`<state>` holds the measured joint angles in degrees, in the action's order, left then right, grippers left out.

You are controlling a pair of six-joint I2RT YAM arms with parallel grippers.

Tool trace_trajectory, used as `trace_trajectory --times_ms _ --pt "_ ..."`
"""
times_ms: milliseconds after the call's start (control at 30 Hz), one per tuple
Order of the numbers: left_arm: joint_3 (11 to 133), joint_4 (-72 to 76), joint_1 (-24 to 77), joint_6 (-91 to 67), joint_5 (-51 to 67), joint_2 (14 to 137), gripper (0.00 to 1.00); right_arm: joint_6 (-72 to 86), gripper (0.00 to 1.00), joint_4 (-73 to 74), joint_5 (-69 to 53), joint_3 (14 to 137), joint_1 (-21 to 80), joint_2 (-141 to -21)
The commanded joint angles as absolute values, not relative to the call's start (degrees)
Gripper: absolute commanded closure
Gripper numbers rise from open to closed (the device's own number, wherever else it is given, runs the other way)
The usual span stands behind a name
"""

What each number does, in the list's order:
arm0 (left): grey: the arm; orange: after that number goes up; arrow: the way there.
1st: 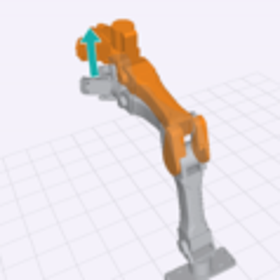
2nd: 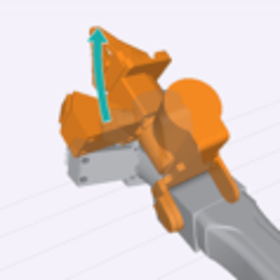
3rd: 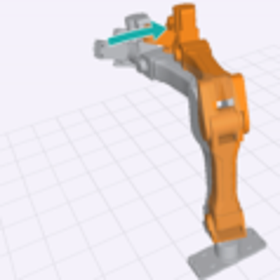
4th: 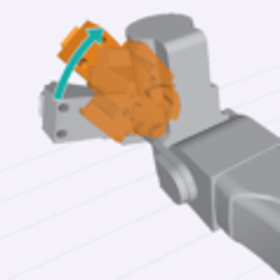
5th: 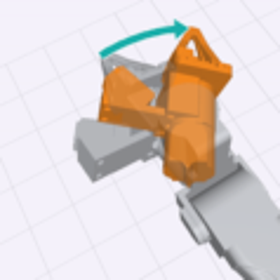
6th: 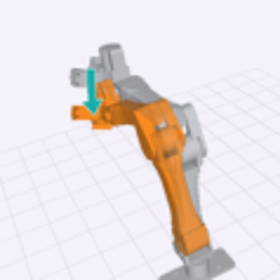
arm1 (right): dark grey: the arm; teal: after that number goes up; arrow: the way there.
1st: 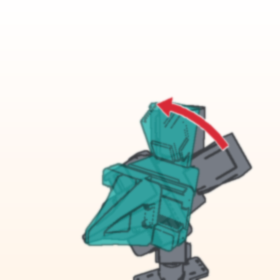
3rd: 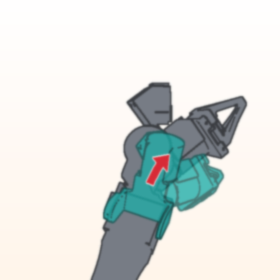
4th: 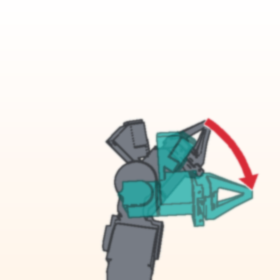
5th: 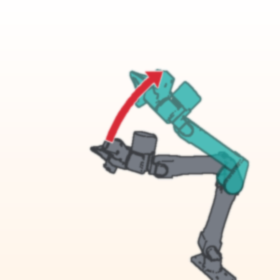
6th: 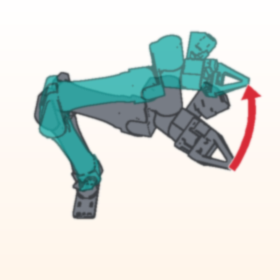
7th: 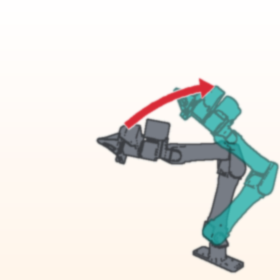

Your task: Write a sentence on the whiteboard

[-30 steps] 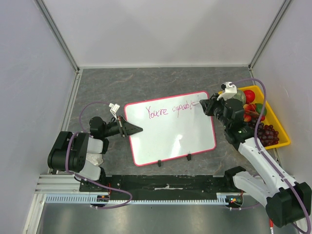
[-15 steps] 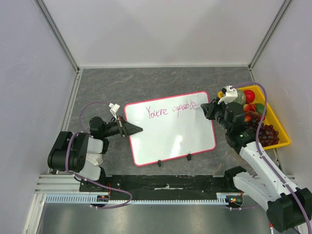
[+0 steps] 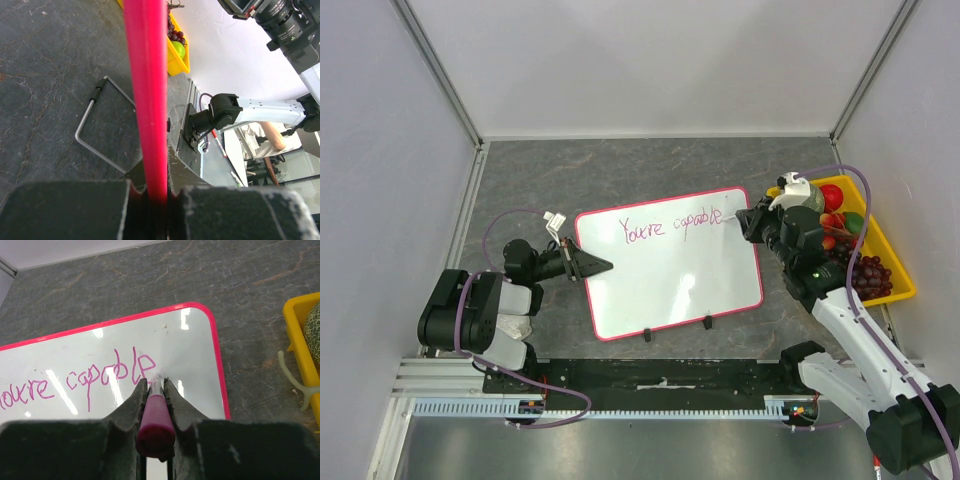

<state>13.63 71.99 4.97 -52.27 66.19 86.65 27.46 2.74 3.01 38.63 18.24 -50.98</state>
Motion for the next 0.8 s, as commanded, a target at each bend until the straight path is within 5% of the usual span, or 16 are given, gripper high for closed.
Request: trace_trajectory --times_ms 0,767 --pt "12.92 72.86 5.10 -47.37 66.53 87.36 0.98 26.72 1.00 4.31 5.80 41.92 17.75 -51.07" --pt "12.83 73.04 5.10 -47.37 66.53 87.27 0.98 25.31 1.00 5.10 6.33 37.80 17.40 -50.63"
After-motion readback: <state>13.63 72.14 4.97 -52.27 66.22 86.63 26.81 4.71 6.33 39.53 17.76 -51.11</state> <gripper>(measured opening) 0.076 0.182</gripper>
